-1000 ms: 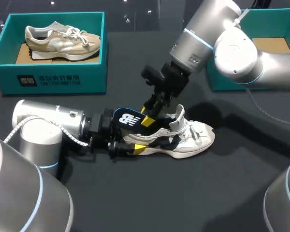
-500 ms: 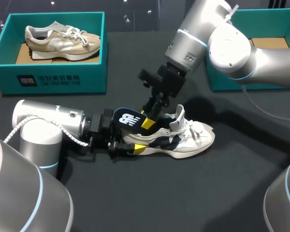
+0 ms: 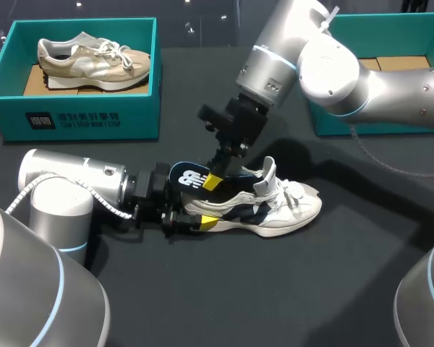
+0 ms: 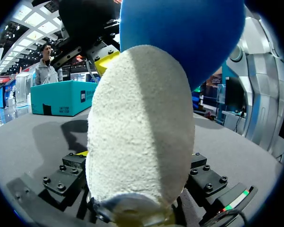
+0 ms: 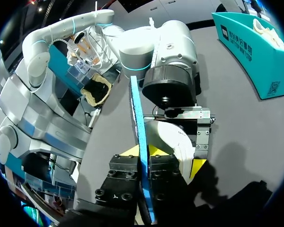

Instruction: Take the shoe out of the shoebox, open the shoe tongue, remove and reinsert the insole, then place the shoe into the shoebox

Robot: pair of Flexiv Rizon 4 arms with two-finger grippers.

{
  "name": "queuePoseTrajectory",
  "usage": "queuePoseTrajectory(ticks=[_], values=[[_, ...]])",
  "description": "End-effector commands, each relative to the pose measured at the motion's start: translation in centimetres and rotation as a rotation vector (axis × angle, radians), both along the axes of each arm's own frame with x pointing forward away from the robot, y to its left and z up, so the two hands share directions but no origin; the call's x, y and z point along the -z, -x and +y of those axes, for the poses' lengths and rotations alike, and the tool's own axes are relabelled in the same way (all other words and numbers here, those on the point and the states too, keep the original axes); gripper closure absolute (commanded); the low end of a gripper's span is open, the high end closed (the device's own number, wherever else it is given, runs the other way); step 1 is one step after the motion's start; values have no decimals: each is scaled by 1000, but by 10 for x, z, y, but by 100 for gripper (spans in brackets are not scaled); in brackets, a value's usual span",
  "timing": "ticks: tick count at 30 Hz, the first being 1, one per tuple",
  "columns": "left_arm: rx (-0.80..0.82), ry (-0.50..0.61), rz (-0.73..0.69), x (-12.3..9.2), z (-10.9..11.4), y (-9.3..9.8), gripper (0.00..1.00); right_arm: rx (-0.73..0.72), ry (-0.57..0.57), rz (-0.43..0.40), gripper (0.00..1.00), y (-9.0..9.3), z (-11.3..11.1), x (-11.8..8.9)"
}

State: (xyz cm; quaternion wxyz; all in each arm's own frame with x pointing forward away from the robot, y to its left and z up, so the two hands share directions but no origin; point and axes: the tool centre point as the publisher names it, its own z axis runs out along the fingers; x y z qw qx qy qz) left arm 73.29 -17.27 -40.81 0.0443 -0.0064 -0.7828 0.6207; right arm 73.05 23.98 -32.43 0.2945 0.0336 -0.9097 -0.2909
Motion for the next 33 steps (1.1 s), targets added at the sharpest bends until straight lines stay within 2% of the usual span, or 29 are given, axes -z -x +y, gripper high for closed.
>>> queuePoseTrajectory(ticks=[1, 8, 10, 30, 33], values=[[0, -1, -1, 1, 0, 0, 100, 8, -2, -36, 100, 5, 2, -9], [0, -1, -1, 1, 0, 0, 100, 25, -46, -143, 100, 2, 8, -38], [0, -1, -1, 1, 0, 0, 100, 31, -78, -211, 100, 0, 13, -55], [0, -1, -1, 1, 0, 0, 100, 31, -78, -211, 100, 0, 13, -55], [0, -1, -1, 1, 0, 0, 100, 42, -151, -249, 100, -1, 15, -68]])
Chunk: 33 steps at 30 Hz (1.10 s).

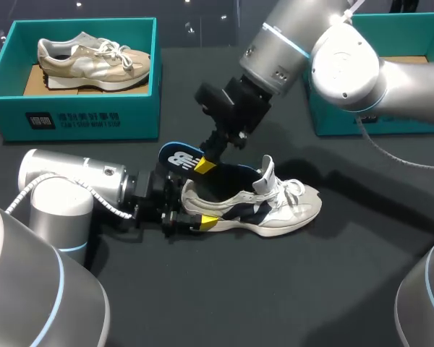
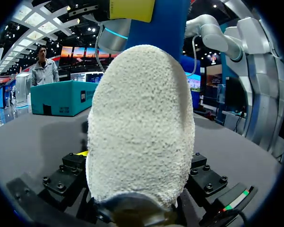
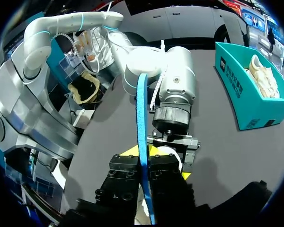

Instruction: Take the shoe out of the shoebox, open the shoe tongue, remove and reinsert the insole, then place the shoe into the shoebox

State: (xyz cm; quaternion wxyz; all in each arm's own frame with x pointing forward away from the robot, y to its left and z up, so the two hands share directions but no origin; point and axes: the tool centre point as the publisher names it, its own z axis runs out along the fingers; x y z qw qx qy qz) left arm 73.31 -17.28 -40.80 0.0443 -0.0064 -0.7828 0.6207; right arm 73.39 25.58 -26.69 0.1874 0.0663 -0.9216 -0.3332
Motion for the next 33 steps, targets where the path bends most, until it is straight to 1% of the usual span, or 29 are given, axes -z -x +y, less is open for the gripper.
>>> queuePoseTrajectory(ticks=[1, 9, 10, 11, 12, 25, 26, 28, 31, 33], values=[[0, -1, -1, 1, 0, 0, 100, 5, -73, -43, 100, 2, 0, -14], [0, -1, -1, 1, 0, 0, 100, -51, -195, -60, 100, -16, 8, -62], [0, -1, -1, 1, 0, 0, 100, -75, -242, -77, 100, -18, 8, -74], [0, -1, -1, 1, 0, 0, 100, -75, -258, -75, 100, -21, 7, -82], [0, -1, -1, 1, 0, 0, 100, -90, -298, -78, 100, -23, 7, -90], [0, -1, -1, 1, 0, 0, 100, -90, -298, -78, 100, -23, 7, -90], [0, -1, -1, 1, 0, 0, 100, -85, -326, -89, 100, -25, 7, -93], [0, -1, -1, 1, 0, 0, 100, -64, -404, -123, 100, -28, -1, -107], [0, -1, -1, 1, 0, 0, 100, -49, -465, -139, 100, -30, -12, -128], [0, -1, -1, 1, 0, 0, 100, -47, -540, -150, 100, -31, -19, -141]])
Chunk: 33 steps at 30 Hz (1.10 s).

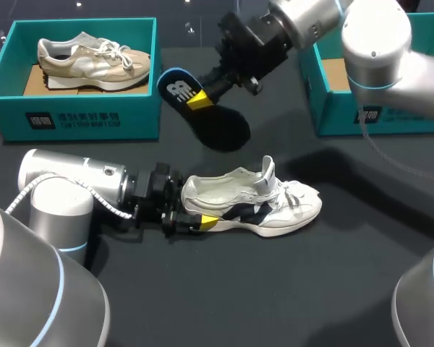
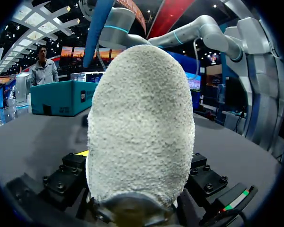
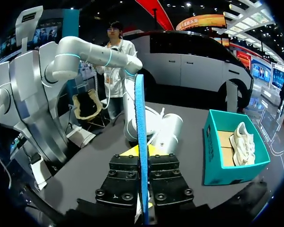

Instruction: Take the shoe out of the shoebox, open the shoe tongue, remove and reinsert the insole, then place the shoe into the shoebox

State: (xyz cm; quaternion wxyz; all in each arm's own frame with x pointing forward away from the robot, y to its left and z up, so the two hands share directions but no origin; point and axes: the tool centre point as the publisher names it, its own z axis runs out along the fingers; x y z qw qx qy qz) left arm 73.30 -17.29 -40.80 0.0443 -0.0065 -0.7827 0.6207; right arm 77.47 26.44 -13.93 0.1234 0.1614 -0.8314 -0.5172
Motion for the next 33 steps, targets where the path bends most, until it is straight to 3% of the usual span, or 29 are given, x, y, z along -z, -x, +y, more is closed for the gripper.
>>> queuePoseTrajectory(ticks=[1, 2, 4, 17, 23, 24, 28, 33], values=[[0, -1, 0, 1, 0, 0, 100, 31, -161, -3, 100, 8, -32, -21], [0, -1, 0, 1, 0, 0, 100, 44, -237, 33, 100, 7, -37, -28], [0, -1, 0, 1, 0, 0, 100, 81, -203, 10, 100, 7, -40, -45], [0, -1, 0, 1, 0, 0, 100, 81, -203, 10, 100, 7, -40, -45], [0, -1, 0, 1, 0, 0, 100, 183, -284, 40, 100, 22, -70, -69], [0, -1, 0, 1, 0, 0, 100, 198, -336, 53, 100, 24, -73, -73], [0, -1, 0, 1, 0, 0, 100, 250, -345, 121, 100, 32, -80, -94], [0, -1, 0, 1, 0, 0, 100, 250, -345, 121, 100, 32, -80, -94]])
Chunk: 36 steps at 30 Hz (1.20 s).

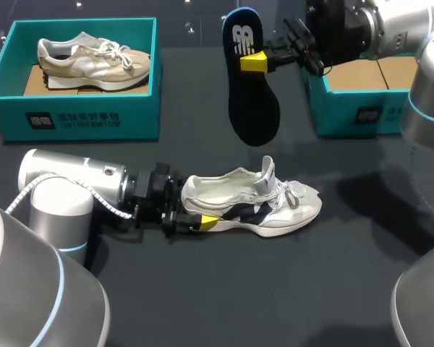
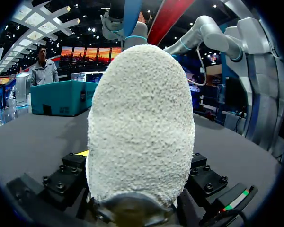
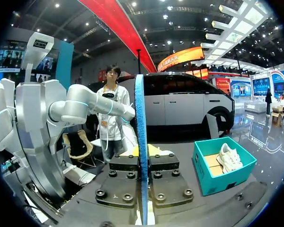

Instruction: Take the shoe out of the shoebox, open the shoe tongue, remove and reinsert the insole, then place the shoe into the shoebox

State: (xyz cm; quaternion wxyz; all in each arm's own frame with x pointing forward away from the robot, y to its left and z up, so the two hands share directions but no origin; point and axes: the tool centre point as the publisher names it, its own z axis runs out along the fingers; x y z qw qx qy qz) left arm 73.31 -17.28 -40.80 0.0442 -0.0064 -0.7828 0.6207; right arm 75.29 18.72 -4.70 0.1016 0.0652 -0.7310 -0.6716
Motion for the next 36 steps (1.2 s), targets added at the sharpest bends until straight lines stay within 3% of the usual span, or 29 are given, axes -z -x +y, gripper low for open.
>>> queuePoseTrajectory(ticks=[1, 7, 9, 13, 17, 32, 36], values=[[0, -1, 0, 1, 0, 0, 100, 62, 7, -6, 100, 10, -3, -2], [0, -1, 0, 1, 0, 0, 100, 62, 7, -6, 100, 10, -3, -2], [0, -1, 0, 1, 0, 0, 100, 107, -30, 36, 100, 24, -10, -7], [0, -1, 0, 1, 0, 0, 100, 120, -74, 171, 100, 51, -17, -10], [0, -1, 0, 1, 0, 0, 100, 103, -82, 377, 100, 80, -23, -5], [0, -1, 0, 1, 0, 0, 100, 103, -82, 377, 100, 80, -23, -5], [0, -1, 0, 1, 0, 0, 100, 132, -106, 430, 100, 101, -21, 2]])
